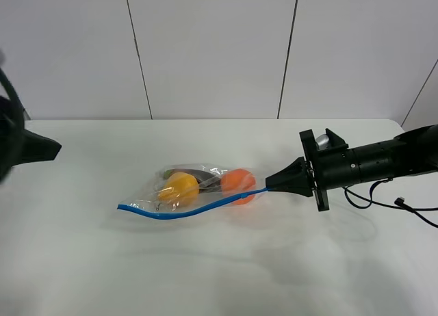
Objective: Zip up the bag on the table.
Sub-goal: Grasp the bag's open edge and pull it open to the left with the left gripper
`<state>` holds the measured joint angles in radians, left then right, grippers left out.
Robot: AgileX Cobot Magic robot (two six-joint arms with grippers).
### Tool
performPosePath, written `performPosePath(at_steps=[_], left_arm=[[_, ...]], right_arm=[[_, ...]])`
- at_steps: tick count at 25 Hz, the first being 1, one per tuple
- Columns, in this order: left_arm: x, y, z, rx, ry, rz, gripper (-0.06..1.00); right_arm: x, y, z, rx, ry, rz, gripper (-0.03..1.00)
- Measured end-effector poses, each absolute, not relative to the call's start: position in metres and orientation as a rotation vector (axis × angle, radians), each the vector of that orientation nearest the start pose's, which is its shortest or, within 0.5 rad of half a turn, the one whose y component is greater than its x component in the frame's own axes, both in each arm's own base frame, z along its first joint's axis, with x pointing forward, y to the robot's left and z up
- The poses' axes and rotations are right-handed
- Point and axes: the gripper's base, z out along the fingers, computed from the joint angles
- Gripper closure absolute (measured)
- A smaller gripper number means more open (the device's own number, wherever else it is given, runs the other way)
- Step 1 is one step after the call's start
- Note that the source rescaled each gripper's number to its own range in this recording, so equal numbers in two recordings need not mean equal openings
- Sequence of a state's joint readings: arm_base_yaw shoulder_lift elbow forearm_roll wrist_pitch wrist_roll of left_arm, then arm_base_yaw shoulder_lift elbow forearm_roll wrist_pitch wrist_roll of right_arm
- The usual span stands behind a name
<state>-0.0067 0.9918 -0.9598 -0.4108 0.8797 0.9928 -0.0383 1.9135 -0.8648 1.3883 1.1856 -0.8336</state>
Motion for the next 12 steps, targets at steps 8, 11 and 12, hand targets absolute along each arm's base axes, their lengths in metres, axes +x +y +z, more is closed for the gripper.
performPosePath(at_steps=[8, 11, 12], left_arm=[[0.227, -0.053, 0.338, 1.209, 1.865, 0.078, -0.05], [0.229, -0.079, 0.319, 1.279, 1.829, 0.034, -0.05], [0.228, -0.089, 0.314, 1.296, 1.813, 0.016, -0.05]], right_arm=[[0.303, 0.071, 0.146, 0.256, 2.596, 1.700, 0.97], [0.303, 0.072, 0.147, 0.258, 2.590, 1.702, 0.97], [0.303, 0.072, 0.147, 0.259, 2.589, 1.703, 0.97]])
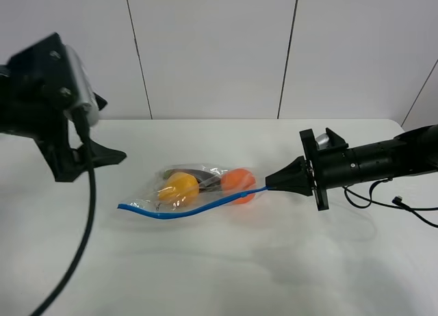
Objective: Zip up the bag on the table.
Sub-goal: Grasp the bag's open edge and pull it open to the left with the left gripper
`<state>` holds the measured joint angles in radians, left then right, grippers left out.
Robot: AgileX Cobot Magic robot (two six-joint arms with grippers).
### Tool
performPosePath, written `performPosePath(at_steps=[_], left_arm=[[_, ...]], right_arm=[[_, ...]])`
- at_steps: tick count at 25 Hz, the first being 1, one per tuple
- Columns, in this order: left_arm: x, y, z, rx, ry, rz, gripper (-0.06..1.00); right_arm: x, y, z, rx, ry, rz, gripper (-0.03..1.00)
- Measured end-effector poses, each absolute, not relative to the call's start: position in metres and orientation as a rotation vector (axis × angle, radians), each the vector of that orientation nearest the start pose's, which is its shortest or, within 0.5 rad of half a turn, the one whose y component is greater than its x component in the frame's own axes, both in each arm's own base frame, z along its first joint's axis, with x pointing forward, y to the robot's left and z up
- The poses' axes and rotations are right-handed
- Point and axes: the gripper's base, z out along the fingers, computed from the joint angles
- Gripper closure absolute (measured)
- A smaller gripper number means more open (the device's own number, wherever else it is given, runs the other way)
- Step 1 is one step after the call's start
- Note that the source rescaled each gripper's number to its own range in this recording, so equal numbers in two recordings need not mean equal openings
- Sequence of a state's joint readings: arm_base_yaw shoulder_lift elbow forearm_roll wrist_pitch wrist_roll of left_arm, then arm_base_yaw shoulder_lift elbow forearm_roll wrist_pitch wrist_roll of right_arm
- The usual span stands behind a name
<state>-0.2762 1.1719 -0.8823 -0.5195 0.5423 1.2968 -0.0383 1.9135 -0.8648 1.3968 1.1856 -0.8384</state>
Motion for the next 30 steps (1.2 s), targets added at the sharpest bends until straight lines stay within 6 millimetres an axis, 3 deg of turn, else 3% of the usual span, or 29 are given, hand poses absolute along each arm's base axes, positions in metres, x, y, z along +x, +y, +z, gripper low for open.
performPosePath(at_steps=[9, 15, 19, 26, 30], left_arm=[[0.200, -0.184, 0.274, 1.295, 1.709, -0.199, -0.05], [0.204, -0.240, 0.233, 1.257, 1.620, -0.158, -0.05], [0.216, -0.256, 0.201, 1.222, 1.595, -0.071, -0.05], [0.231, -0.262, 0.160, 1.197, 1.599, 0.035, -0.05], [0.233, -0.263, 0.149, 1.201, 1.604, 0.056, 0.15]], right_arm=[[0.304, 0.072, 0.147, 0.267, 2.581, 1.707, 0.97], [0.304, 0.072, 0.147, 0.270, 2.579, 1.708, 0.97], [0.304, 0.072, 0.147, 0.271, 2.577, 1.708, 0.97], [0.304, 0.072, 0.147, 0.271, 2.577, 1.710, 0.97], [0.304, 0.072, 0.147, 0.272, 2.576, 1.711, 0.97]])
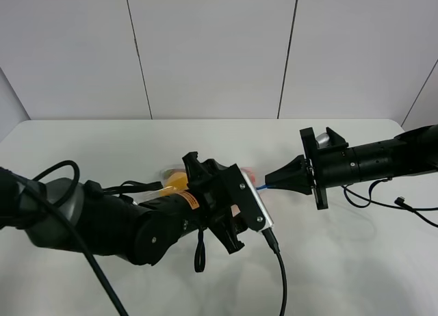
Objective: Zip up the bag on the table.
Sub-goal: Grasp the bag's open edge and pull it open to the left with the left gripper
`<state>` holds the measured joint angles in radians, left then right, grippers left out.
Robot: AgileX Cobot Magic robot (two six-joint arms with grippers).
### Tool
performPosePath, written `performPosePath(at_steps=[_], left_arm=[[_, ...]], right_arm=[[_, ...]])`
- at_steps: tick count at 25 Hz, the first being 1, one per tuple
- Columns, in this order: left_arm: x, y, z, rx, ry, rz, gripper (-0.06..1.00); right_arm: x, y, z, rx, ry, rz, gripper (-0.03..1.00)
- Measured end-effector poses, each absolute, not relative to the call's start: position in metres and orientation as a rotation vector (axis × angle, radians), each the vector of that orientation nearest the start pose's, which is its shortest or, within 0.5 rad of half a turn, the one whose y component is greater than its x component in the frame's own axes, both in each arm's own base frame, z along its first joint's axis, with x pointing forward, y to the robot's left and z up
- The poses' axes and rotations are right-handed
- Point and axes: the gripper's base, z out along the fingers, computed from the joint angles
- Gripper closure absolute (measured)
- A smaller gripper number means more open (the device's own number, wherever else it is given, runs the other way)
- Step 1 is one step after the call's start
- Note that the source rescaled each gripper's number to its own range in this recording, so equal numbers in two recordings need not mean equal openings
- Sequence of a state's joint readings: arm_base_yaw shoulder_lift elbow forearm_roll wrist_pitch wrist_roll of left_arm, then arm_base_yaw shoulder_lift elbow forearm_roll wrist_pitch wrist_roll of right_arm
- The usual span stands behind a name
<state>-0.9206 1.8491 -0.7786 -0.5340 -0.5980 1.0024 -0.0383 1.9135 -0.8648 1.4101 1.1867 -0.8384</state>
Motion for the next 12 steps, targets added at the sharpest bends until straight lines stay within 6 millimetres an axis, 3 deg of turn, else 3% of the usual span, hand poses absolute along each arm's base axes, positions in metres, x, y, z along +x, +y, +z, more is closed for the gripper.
performPosePath(at_steps=[6, 12], left_arm=[[0.2337, -0.2631, 0.1494, 1.191, 1.594, 0.063, 0.49], [0.2339, -0.2631, 0.1499, 1.187, 1.591, 0.065, 0.69]], right_arm=[[0.3042, 0.0717, 0.1474, 0.273, 2.575, 1.711, 0.97], [0.3043, 0.0717, 0.1474, 0.274, 2.574, 1.712, 0.97]])
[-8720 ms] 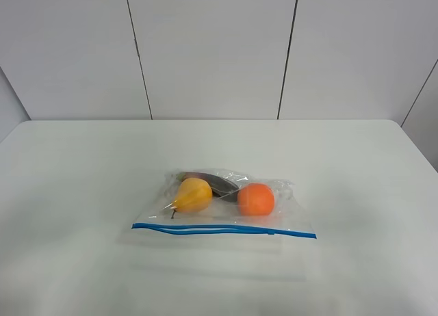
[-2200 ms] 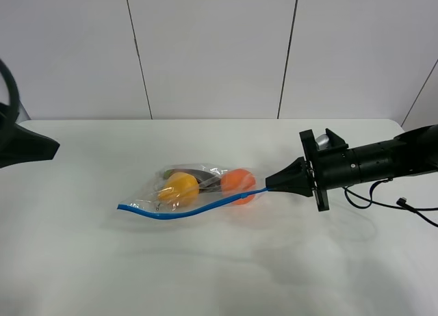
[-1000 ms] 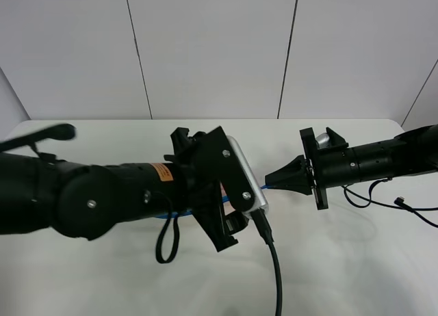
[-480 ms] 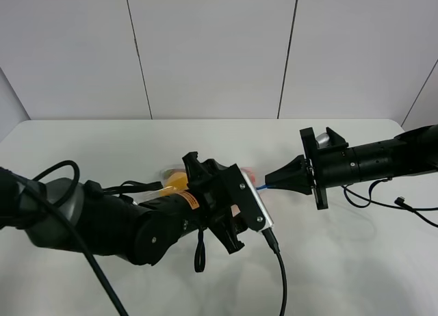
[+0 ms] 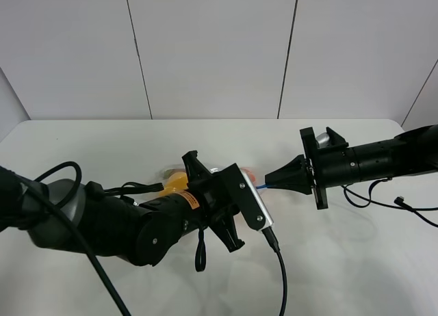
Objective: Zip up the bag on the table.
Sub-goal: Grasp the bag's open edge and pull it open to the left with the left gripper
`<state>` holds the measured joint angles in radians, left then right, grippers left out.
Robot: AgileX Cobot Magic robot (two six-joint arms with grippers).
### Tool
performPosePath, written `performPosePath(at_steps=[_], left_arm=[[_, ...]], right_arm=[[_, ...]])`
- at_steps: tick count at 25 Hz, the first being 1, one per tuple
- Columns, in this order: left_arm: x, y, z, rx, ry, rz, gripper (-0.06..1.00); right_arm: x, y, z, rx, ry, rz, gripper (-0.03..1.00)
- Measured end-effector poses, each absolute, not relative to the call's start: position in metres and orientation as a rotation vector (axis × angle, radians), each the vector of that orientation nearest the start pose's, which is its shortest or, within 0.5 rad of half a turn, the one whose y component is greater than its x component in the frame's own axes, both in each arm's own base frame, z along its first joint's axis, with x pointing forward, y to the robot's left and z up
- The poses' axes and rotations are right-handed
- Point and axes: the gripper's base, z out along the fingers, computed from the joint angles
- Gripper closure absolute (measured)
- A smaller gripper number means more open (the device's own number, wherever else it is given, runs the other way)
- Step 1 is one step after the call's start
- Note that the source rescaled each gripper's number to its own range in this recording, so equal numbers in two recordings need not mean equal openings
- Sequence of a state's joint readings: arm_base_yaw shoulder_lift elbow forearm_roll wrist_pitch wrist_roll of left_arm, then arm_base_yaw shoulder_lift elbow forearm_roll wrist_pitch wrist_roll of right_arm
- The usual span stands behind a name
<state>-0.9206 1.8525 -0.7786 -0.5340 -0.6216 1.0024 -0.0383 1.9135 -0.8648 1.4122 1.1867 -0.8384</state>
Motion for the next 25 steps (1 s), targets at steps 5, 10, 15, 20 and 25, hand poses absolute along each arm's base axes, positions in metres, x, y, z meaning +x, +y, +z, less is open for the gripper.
performPosePath(at_steps=[5, 10, 15, 20, 25], left_arm=[[0.234, -0.263, 0.150, 1.183, 1.587, 0.067, 0.79], [0.234, -0.263, 0.150, 1.181, 1.586, 0.067, 0.82], [0.235, -0.263, 0.151, 1.175, 1.580, 0.070, 0.82], [0.231, -0.267, 0.152, 1.220, 1.530, 0.064, 0.80], [0.223, -0.276, 0.153, 1.269, 1.470, 0.045, 0.68]], right_arm=[[0.304, 0.072, 0.148, 0.277, 2.571, 1.713, 0.97], [0.304, 0.072, 0.148, 0.277, 2.571, 1.713, 0.97], [0.305, 0.072, 0.148, 0.277, 2.571, 1.713, 0.97], [0.305, 0.072, 0.148, 0.278, 2.570, 1.713, 0.97], [0.305, 0.072, 0.148, 0.277, 2.571, 1.713, 0.97]])
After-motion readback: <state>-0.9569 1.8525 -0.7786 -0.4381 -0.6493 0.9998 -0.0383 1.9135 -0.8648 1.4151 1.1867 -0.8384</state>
